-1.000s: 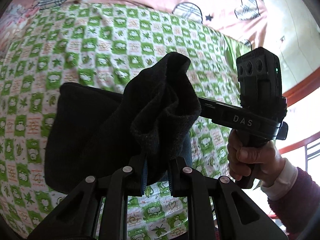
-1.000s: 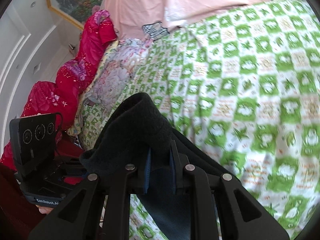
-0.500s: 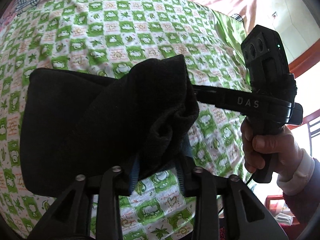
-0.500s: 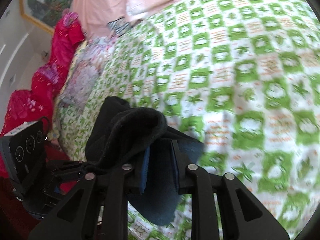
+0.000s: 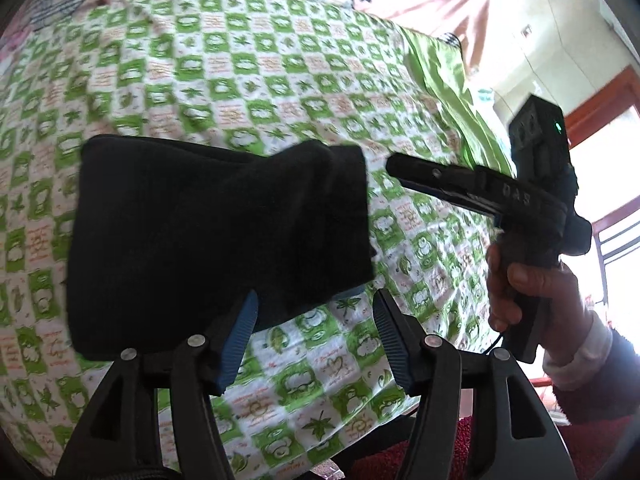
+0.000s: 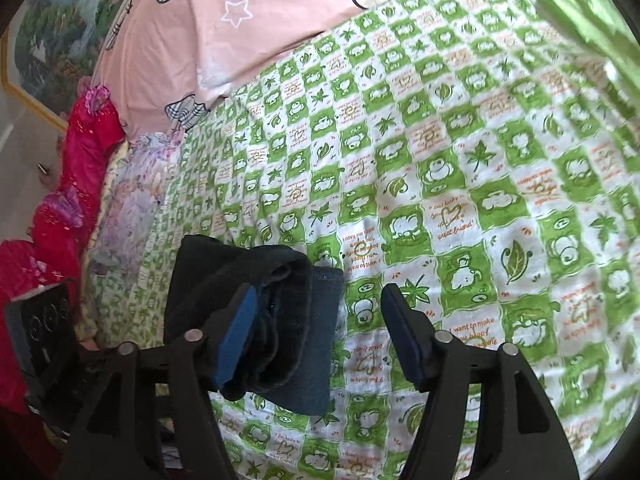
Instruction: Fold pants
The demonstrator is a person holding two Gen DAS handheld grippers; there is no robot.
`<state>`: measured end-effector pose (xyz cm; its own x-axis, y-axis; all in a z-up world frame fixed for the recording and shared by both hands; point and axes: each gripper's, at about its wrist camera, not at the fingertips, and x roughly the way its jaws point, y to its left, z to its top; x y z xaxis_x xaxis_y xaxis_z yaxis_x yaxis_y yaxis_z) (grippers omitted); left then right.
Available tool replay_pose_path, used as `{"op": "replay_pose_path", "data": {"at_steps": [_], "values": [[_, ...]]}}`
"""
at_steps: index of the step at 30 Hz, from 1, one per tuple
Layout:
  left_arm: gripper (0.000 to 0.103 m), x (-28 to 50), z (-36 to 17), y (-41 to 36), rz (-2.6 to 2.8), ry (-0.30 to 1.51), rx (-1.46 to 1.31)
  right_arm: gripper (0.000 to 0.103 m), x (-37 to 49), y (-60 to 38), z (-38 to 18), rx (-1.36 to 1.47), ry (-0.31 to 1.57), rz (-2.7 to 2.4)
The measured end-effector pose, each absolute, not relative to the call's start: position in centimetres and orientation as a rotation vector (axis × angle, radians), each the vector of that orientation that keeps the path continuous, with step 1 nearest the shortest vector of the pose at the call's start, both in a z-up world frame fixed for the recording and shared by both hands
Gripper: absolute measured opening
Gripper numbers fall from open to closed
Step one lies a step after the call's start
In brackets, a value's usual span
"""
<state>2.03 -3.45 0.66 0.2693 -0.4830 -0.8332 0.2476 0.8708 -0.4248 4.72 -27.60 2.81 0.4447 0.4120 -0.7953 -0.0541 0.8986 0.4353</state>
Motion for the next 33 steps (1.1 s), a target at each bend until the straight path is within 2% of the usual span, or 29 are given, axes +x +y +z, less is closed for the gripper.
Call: {"op": "replay_pose_path", "data": {"at_steps": [5, 14, 17, 26, 33], "values": [[0.064, 2.0, 1.4, -0.4, -0.439, 1.190, -0.259, 0.073, 4.3, -24.8, 4.5, 0.294, 1.028, 0.285], [0.070, 3.5, 1.5, 4.5, -0.296, 1.171, -0.292, 0.074, 4.5, -21.2, 5.4, 0.178, 1.005, 0.192], [0.076, 4.5, 1.0, 5.9, -0.240, 1.180, -0.298, 0.074, 4.4, -20.8, 4.8, 0.190, 1.021, 0.171], [0.076, 7.1, -0.7, 7.6, -0.191, 1.204, -0.307, 0.074, 3.5, -20.9, 2.8, 0.237, 1.057, 0.122], [0.076, 8.4, -2.4, 7.0, -0.181, 1.235, -0.269, 0.074, 3.3, -20.7, 0.7, 0.147, 1.112, 0.048]]}}
